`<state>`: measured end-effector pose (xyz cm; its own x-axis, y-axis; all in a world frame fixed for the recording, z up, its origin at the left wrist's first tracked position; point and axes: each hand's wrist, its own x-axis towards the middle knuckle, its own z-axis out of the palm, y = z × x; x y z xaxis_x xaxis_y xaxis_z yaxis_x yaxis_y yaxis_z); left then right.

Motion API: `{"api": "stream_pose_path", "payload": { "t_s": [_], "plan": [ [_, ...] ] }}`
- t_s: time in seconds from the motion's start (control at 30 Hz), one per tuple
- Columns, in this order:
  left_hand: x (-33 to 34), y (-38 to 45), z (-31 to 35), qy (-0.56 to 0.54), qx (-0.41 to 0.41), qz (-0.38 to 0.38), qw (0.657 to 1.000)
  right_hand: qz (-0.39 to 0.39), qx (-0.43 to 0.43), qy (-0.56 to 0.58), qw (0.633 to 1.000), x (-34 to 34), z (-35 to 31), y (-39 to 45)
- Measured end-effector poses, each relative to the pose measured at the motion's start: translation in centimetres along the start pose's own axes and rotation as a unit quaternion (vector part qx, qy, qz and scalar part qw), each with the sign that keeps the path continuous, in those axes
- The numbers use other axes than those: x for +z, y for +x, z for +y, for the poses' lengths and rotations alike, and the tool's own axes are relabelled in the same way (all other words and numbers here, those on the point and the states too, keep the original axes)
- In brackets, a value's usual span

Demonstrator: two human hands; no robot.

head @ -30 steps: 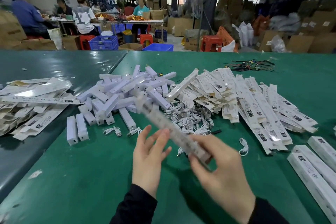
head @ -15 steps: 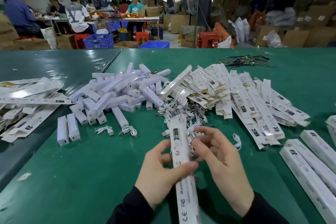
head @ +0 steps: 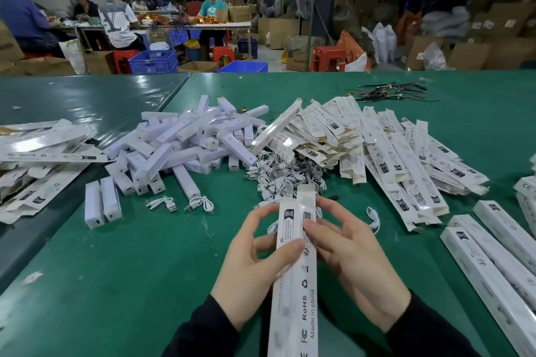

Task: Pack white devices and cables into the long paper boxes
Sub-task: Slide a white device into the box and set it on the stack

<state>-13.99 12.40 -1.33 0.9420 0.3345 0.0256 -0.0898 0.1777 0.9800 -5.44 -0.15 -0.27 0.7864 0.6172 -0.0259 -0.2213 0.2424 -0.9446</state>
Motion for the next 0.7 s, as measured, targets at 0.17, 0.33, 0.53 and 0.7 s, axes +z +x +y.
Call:
{"api": "stream_pose_path", "payload": {
  "t_s": [0.17,0.33,0.53,0.7],
  "plan": [
    [0.6,-0.6,-0.5,-0.013,-0.026,-0.095,0.995,0.044,-0.048,-0.077,0.995,0.3,1.0,0.1],
    [0.6,-0.6,-0.4,-0.062,-0.065,-0.106,0.990,0.071,-0.046,-0.082,0.993,0.0,0.7,0.2],
    [-0.1,-0.4,-0.1,-0.126,-0.117,-0.132,0.976,0.067,-0.039,-0.071,0.994,-0.1,0.1,-0.2],
    [-0.4,-0.5,-0.1,-0.079,-0.109,-0.147,0.980,0.047,-0.046,-0.084,0.994,0.2,0.1,-0.3]
  ]
}}
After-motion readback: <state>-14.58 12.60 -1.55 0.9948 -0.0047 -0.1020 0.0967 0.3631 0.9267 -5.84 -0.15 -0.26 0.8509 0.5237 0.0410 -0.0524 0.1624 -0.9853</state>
